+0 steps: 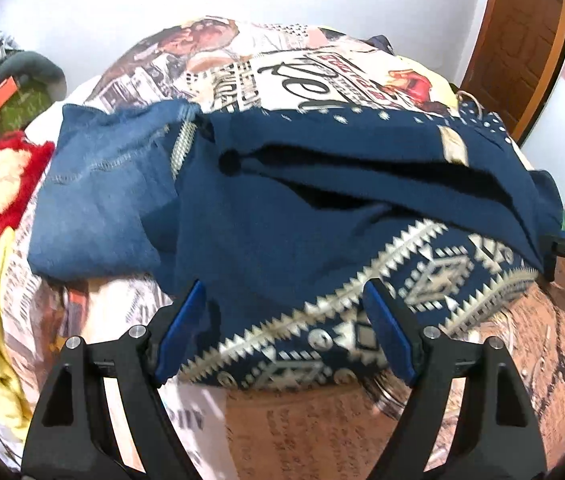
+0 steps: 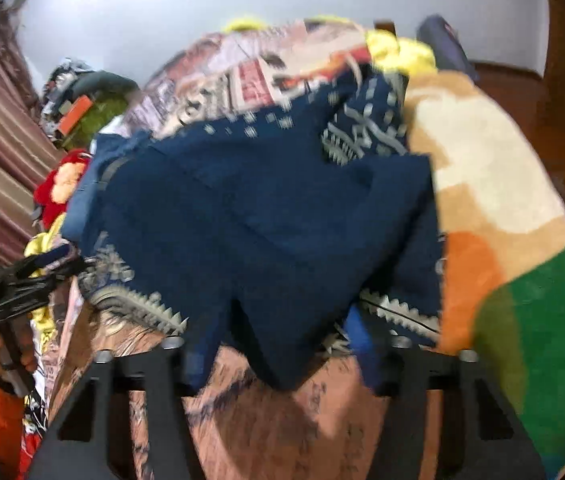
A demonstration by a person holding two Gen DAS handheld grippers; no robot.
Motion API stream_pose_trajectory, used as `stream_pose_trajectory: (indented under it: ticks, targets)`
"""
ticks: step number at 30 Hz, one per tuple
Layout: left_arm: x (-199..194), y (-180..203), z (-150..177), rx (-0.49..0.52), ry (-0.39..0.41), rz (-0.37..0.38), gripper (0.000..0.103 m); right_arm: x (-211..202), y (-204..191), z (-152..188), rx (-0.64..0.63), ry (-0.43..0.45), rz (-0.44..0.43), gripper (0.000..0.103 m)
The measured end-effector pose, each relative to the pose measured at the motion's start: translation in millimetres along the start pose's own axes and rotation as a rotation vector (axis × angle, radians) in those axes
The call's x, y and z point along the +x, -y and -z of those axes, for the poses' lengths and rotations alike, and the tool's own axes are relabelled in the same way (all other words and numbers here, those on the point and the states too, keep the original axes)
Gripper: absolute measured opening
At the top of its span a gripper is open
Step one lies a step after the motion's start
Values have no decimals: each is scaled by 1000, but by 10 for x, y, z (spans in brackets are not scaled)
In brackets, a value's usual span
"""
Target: Fold large clothes
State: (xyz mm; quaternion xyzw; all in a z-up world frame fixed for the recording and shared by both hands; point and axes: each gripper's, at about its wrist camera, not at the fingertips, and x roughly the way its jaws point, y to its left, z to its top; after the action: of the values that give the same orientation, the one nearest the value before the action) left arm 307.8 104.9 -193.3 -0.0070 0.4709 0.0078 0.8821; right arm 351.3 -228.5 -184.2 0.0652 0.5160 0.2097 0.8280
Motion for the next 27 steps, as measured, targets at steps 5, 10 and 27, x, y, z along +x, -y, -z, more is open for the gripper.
stream_pose_trajectory:
  ticks: [5, 10, 27]
  targets:
    - [322, -54, -244, 20, -43, -4, 82, 60, -48, -188, -34, 42, -23, 10]
    - [607, 17, -535, 52, -39, -10, 82, -197, -27, -526, -85, 139, -15, 7]
    - [1224, -249, -1534, -4, -28, -207, 78, 655, 674, -1868, 176, 50, -56, 6]
